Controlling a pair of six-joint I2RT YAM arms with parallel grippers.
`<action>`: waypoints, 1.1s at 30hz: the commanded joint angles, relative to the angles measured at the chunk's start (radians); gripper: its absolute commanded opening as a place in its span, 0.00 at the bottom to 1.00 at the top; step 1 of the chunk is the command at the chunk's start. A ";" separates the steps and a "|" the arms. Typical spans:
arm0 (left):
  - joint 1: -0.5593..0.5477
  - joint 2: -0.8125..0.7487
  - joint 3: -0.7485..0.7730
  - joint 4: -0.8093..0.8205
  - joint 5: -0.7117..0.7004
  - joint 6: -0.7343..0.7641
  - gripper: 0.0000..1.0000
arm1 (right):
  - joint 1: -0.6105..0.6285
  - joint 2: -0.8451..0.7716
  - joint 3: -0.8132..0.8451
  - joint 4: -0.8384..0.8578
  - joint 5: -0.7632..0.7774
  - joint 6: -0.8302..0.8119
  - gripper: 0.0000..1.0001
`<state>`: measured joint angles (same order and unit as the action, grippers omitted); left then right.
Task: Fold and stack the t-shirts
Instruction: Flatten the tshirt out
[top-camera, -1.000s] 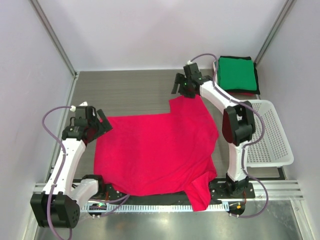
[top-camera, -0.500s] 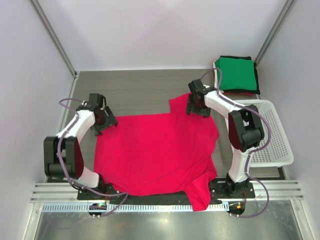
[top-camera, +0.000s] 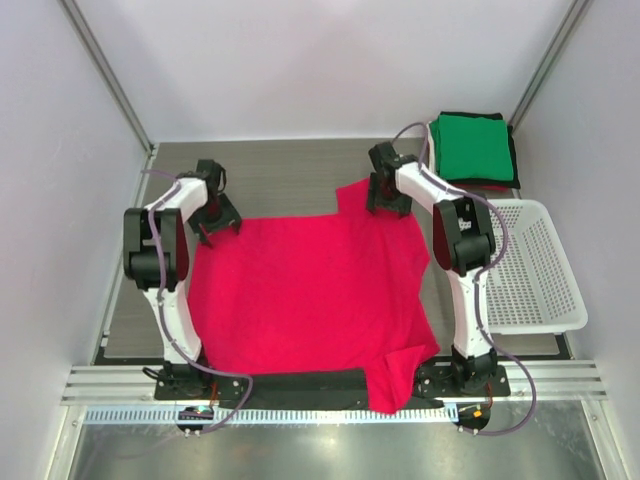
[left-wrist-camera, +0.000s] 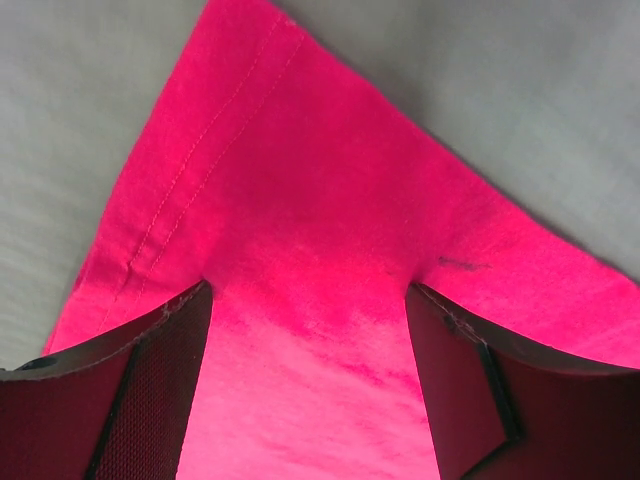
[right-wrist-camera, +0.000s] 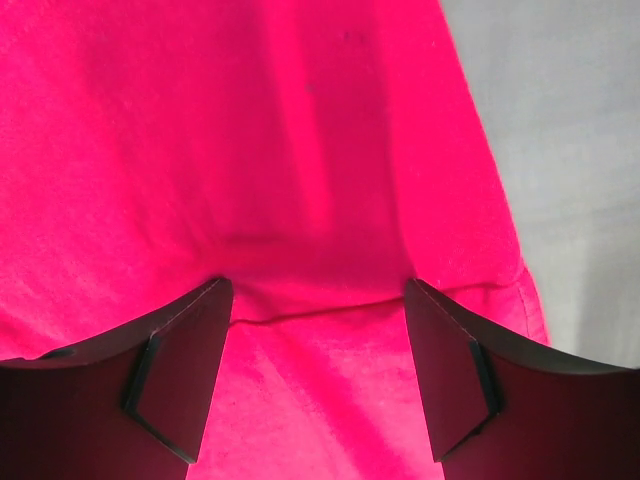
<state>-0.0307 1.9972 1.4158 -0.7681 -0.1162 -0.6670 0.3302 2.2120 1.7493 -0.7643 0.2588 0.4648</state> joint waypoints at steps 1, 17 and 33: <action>0.002 0.142 0.146 0.023 -0.013 -0.003 0.78 | -0.034 0.135 0.181 -0.016 -0.003 -0.014 0.76; 0.026 0.439 1.017 -0.186 0.024 0.055 0.82 | -0.123 0.341 0.702 0.247 -0.314 0.002 0.78; 0.028 -0.454 -0.076 -0.059 0.026 0.073 0.83 | 0.074 -0.581 -0.387 0.088 -0.063 0.073 0.66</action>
<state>-0.0078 1.5818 1.5074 -0.8425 -0.1459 -0.5945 0.3080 1.7260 1.5845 -0.5663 0.0856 0.4988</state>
